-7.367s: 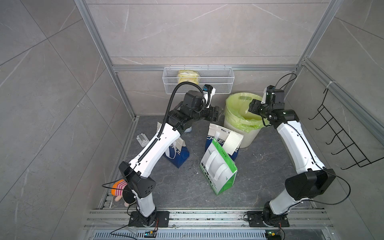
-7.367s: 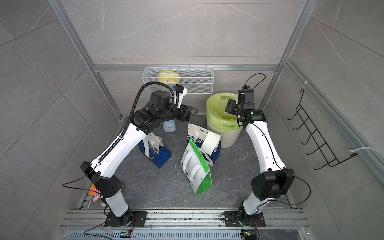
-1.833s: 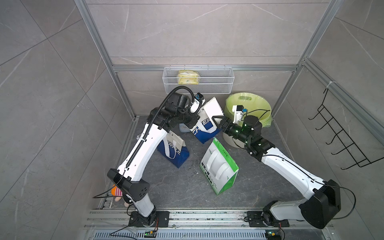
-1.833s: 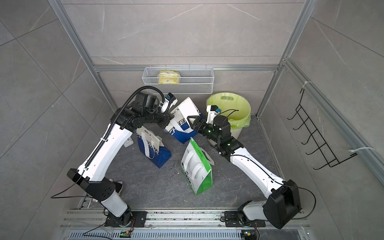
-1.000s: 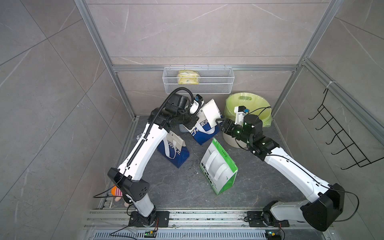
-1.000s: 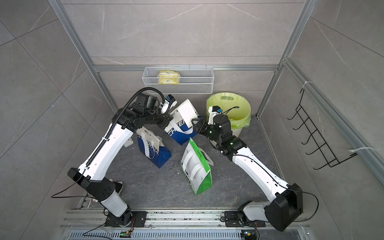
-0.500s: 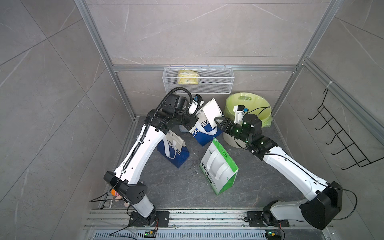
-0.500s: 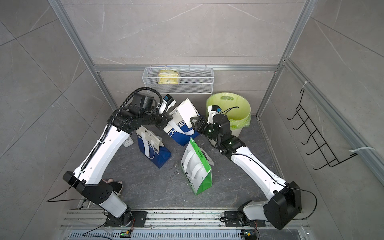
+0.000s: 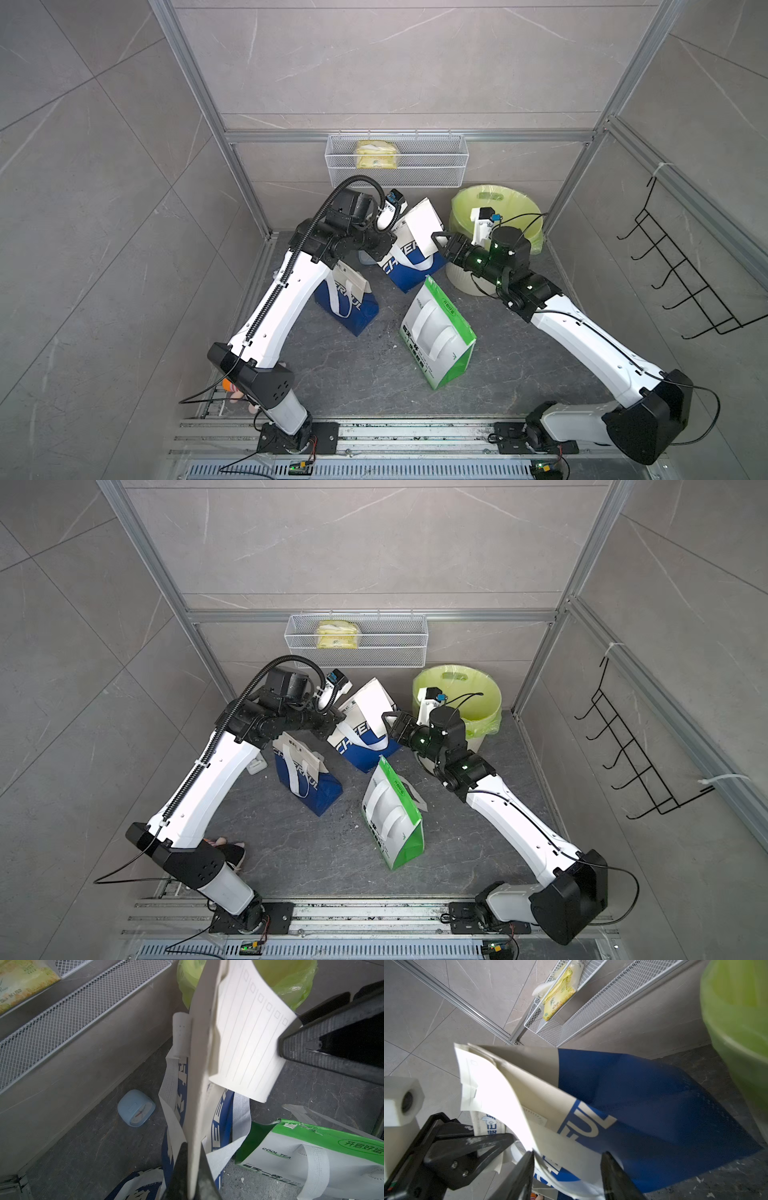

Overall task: Shred takeout receipts and throw away
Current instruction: Tear off the takeout receipt from the takeout bag.

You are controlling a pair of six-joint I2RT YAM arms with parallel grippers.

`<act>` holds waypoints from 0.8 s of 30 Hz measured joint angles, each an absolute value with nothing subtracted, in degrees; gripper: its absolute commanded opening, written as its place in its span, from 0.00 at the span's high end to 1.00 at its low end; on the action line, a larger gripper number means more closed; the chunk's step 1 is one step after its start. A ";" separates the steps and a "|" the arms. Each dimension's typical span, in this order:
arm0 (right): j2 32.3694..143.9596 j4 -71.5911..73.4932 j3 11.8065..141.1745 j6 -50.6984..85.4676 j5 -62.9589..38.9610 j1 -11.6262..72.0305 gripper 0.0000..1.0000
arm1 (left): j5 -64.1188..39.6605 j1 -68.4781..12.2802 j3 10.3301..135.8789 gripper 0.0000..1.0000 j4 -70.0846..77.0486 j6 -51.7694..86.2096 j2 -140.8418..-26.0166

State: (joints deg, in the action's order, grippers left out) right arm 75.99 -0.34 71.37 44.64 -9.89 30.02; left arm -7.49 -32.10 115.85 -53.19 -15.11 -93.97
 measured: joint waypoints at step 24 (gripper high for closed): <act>77.25 2.90 75.07 46.09 -13.78 32.80 1.00 | -3.05 -32.10 114.72 1.00 -52.71 -15.07 -96.53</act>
State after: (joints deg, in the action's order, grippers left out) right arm 77.25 2.90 75.07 46.09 -13.78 32.80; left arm -3.05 -32.10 114.72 -52.71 -15.07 -96.53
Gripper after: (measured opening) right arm 0.040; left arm 0.060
